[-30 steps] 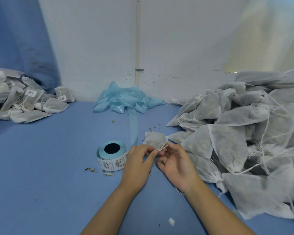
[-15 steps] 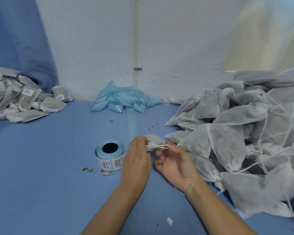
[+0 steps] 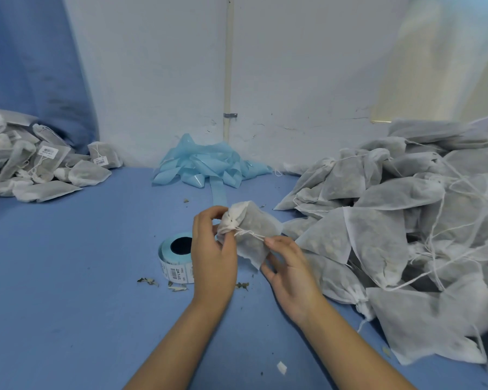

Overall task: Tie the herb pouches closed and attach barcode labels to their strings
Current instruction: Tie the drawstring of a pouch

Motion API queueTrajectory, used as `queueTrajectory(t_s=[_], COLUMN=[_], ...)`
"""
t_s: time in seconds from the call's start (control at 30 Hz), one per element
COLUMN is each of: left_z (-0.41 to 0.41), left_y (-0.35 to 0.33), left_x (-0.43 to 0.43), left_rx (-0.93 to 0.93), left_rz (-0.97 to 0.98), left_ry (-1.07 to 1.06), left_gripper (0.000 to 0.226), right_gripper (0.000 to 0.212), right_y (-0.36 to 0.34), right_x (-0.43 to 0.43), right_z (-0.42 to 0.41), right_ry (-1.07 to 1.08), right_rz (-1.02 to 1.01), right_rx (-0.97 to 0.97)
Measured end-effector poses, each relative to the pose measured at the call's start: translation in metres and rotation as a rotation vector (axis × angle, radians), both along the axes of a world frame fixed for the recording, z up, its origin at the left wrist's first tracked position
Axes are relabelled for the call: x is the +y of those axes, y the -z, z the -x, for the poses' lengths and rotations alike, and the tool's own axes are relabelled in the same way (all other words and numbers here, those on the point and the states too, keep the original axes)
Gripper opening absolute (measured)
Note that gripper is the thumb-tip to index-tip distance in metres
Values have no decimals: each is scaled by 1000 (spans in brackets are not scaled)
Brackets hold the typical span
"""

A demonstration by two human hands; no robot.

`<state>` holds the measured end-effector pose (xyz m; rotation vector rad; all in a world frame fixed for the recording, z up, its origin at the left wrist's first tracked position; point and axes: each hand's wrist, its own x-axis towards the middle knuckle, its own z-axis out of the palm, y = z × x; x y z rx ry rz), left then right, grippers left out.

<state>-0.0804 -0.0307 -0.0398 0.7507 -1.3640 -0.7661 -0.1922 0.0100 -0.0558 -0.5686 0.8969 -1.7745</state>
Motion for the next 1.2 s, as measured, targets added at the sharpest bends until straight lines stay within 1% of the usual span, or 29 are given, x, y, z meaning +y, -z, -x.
queueTrajectory(t_s=[0.1, 0.2, 0.23, 0.3, 0.4, 0.43, 0.5, 0.6, 0.7, 0.73, 0.77, 0.83, 0.93, 0.97, 1.03, 1.07, 1.1, 1.2], left_z=[0, 0, 1, 5, 12, 14, 15, 11, 7, 6, 4, -1, -8, -10, -14, -15, -17, -20], left_y=[-1, 0, 1, 5, 9, 10, 9, 7, 1, -2, -5, -9, -11, -12, -16, -18, -20, -22], left_x=[2, 7, 10, 16, 19, 18, 15, 10, 4, 2, -1, -7, -12, -13, -13, -13, -13, -15], left_rx=[38, 127, 161, 200, 200, 216, 245, 280, 320, 324, 327, 319, 313, 314, 324, 340, 359, 395], left_rz=[-45, -74, -78, -105, -181, -202, -223, -249, -265, -262, -260, -264, -282, -285, -288, -291, -295, -321], left_ry=[38, 133, 178, 271, 305, 285, 233, 189, 133, 106, 86, 63, 62, 61, 56, 60, 66, 82], left_gripper=[41, 36, 42, 61, 69, 67, 55, 35, 19, 17, 17, 20, 26, 26, 22, 20, 21, 22], right_gripper=[15, 17, 16, 15, 13, 13, 15, 16, 7, 4, 4, 6, 17, 22, 31, 33, 32, 32], right_y=[0, -1, -1, -2, -1, -1, 0, 2, 3, 3, 2, 3, 7, 9, 12, 12, 12, 9], right_x=[1, 1, 1, 0, -1, -2, -2, -2, -5, -7, -9, -14, -21, -23, -26, -27, -28, -28], right_z=[-5, -10, -12, -15, -21, -23, -27, -30, -26, -25, -24, -22, -21, -20, -19, -19, -19, -20], right_ry=[31, 81, 94, 109, 98, 87, 57, 34, 7, 18, 37, 67, 58, 62, 59, 43, 17, -55], right_rz=[-16, -27, -29, -31, -19, -15, -8, -10, 5, -6, -40, -110, -111, -111, -107, -92, -71, 6], right_rx=[-2, -15, -26, -56, -109, -122, -136, -84, -11, 35, 127, 389, 706, 838, 1176, 1269, 1296, 1288])
